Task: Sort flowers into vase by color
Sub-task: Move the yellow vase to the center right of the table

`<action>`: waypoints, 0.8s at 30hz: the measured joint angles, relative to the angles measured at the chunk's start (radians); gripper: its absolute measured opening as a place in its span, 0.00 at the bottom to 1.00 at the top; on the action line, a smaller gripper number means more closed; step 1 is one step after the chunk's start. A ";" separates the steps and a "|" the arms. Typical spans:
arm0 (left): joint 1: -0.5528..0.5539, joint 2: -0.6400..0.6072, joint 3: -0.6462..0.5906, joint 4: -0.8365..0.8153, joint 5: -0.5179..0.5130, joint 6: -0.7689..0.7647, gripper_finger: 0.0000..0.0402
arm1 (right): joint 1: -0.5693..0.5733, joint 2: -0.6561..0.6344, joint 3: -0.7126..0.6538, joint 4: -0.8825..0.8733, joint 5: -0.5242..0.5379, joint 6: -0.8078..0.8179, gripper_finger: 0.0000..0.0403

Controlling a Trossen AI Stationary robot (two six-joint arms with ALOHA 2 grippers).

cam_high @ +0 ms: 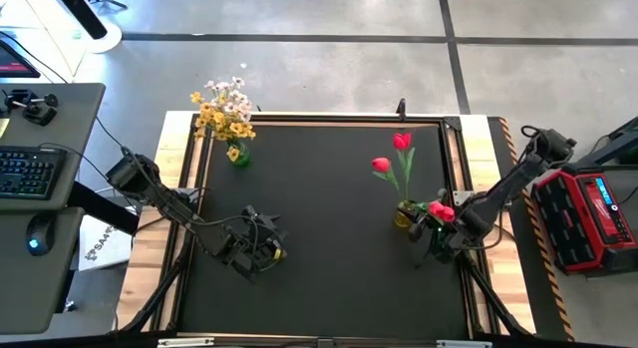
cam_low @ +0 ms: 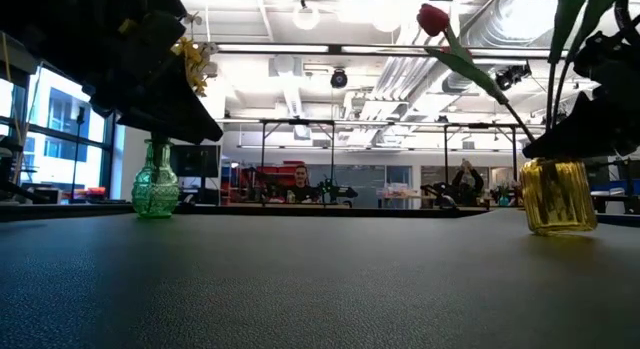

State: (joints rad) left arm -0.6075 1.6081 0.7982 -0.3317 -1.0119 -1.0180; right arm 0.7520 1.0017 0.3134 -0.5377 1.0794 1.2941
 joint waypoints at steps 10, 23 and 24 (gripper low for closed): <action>0.000 0.000 0.000 0.000 0.014 0.009 0.56 | 0.030 -0.005 0.002 -0.003 -0.045 0.002 0.42; 0.000 0.000 0.000 0.001 0.026 0.027 0.56 | 0.029 -0.140 0.011 -0.062 -0.173 -0.141 0.71; 0.000 0.000 0.000 0.001 0.026 0.027 0.56 | 0.027 -0.157 0.024 -0.089 -0.192 -0.143 0.71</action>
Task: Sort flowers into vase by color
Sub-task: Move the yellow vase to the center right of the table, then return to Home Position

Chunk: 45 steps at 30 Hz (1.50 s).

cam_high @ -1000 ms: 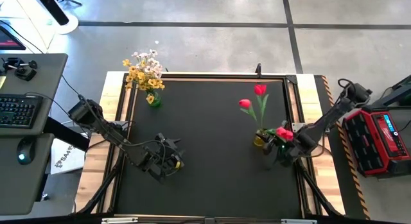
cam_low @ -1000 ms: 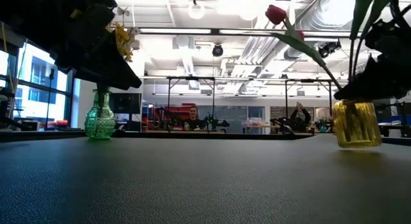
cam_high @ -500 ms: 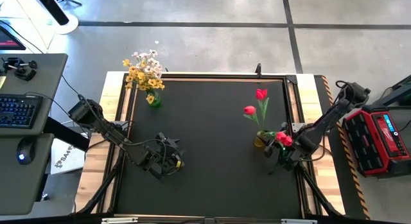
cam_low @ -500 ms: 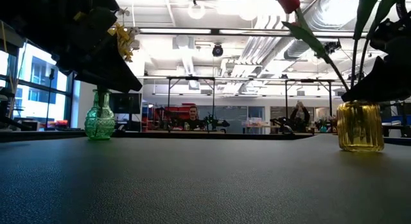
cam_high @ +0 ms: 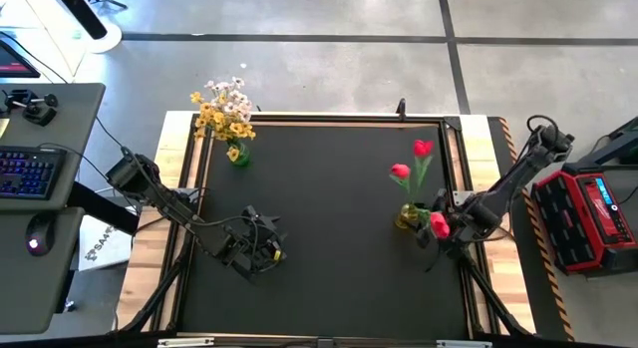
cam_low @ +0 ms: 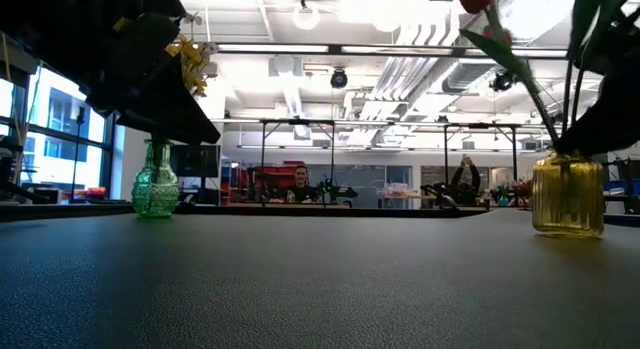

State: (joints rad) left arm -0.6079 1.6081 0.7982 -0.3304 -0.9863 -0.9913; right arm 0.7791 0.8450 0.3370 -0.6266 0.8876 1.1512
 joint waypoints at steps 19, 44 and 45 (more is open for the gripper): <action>-0.008 0.000 0.000 -0.001 0.007 0.000 0.56 | -0.034 -0.040 0.374 -0.513 -0.338 -0.010 0.70; 0.073 -0.022 0.000 0.003 -0.009 0.054 0.56 | 0.017 -0.721 0.354 -0.186 -0.226 -0.717 0.03; 0.089 -0.022 0.000 0.011 -0.008 0.077 0.56 | 0.017 -0.770 0.317 -0.160 -0.237 -0.755 0.03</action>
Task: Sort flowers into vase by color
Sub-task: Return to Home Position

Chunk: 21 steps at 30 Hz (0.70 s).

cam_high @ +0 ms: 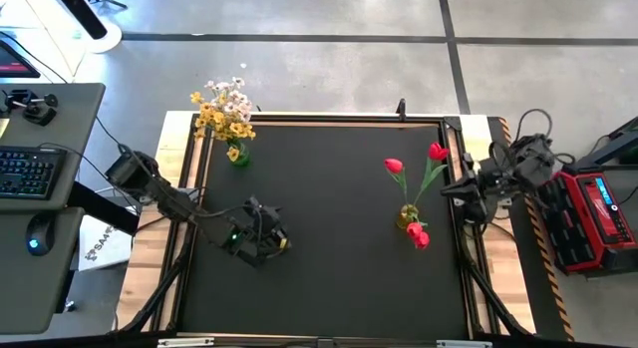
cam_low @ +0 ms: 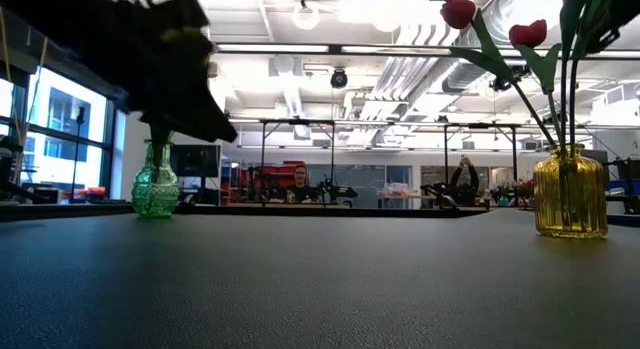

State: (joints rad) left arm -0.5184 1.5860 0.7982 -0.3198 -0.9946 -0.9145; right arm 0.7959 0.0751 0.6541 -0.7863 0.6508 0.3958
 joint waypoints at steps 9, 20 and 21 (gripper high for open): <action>0.138 0.000 -0.001 0.234 0.108 0.307 0.56 | 0.003 -0.068 -0.121 0.432 -0.112 -0.476 0.00; 0.192 0.000 -0.001 0.333 0.198 0.403 0.56 | -0.018 -0.073 -0.296 0.613 -0.082 -0.620 0.00; 0.192 0.000 -0.001 0.333 0.200 0.403 0.56 | -0.026 -0.073 -0.311 0.606 -0.082 -0.596 0.00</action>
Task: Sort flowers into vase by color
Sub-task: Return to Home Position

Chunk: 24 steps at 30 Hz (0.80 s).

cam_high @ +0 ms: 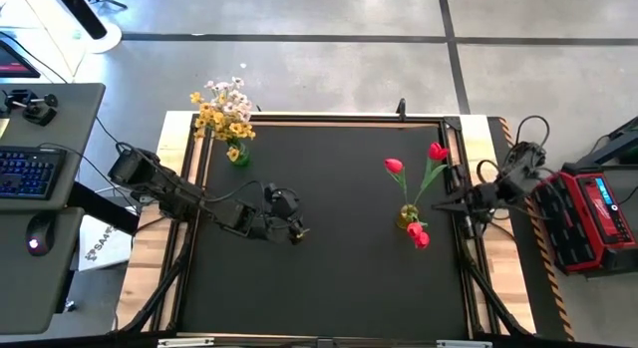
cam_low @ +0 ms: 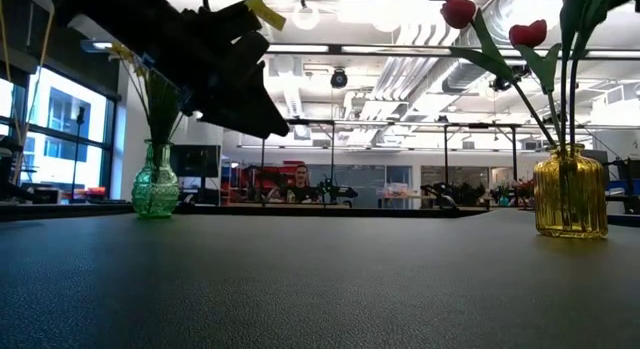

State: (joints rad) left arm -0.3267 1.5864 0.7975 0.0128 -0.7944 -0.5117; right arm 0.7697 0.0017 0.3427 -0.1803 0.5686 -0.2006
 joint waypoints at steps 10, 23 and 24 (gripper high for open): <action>-0.004 0.000 0.000 0.002 0.000 0.000 0.56 | -0.113 -0.001 -0.165 0.198 -0.046 0.051 0.00; -0.004 0.000 0.000 0.008 0.000 0.000 0.56 | -0.453 0.002 -0.230 0.211 -0.211 0.227 0.00; -0.004 0.000 0.000 0.008 0.000 0.000 0.56 | -0.480 0.002 -0.235 0.208 -0.225 0.242 0.00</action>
State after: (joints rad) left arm -0.3305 1.5867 0.7975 0.0212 -0.7940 -0.5121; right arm 0.2899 0.0040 0.1073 0.0281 0.3438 0.0418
